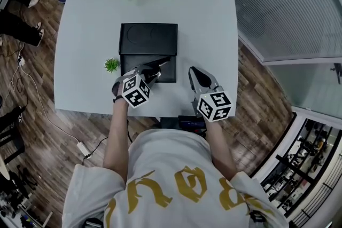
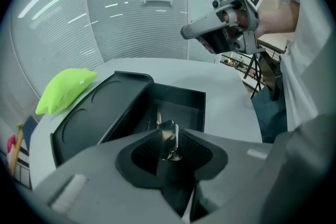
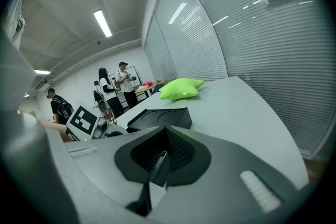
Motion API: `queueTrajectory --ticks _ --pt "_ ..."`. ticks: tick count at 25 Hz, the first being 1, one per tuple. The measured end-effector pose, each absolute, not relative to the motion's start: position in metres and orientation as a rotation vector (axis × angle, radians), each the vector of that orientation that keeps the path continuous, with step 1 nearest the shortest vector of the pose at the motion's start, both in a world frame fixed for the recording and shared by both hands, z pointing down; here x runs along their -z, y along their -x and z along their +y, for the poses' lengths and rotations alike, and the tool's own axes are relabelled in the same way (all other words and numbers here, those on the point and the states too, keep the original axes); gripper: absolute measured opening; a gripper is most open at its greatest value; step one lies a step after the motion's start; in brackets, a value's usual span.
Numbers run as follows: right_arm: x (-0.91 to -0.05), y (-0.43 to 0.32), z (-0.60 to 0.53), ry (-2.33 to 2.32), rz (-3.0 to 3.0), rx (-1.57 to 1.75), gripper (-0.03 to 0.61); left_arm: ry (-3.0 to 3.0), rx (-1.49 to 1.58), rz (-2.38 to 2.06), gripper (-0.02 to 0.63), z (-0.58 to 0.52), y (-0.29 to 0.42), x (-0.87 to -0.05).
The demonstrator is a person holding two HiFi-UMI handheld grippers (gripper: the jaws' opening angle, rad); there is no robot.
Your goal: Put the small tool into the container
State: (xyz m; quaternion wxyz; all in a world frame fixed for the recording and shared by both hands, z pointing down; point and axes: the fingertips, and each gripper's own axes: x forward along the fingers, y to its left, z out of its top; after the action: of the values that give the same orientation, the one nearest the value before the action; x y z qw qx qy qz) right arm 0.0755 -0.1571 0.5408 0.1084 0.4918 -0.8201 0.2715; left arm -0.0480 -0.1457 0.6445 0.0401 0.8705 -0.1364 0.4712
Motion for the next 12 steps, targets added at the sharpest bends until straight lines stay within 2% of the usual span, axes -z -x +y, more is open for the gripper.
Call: queueTrajectory --ticks 7,12 --pt "-0.528 -0.074 -0.149 -1.422 -2.44 -0.742 0.023 -2.604 -1.367 -0.586 0.152 -0.152 0.056 -0.643" --pt "-0.522 -0.069 -0.138 -1.392 -2.452 -0.719 0.023 -2.486 -1.151 -0.634 0.16 -0.154 0.06 -0.642"
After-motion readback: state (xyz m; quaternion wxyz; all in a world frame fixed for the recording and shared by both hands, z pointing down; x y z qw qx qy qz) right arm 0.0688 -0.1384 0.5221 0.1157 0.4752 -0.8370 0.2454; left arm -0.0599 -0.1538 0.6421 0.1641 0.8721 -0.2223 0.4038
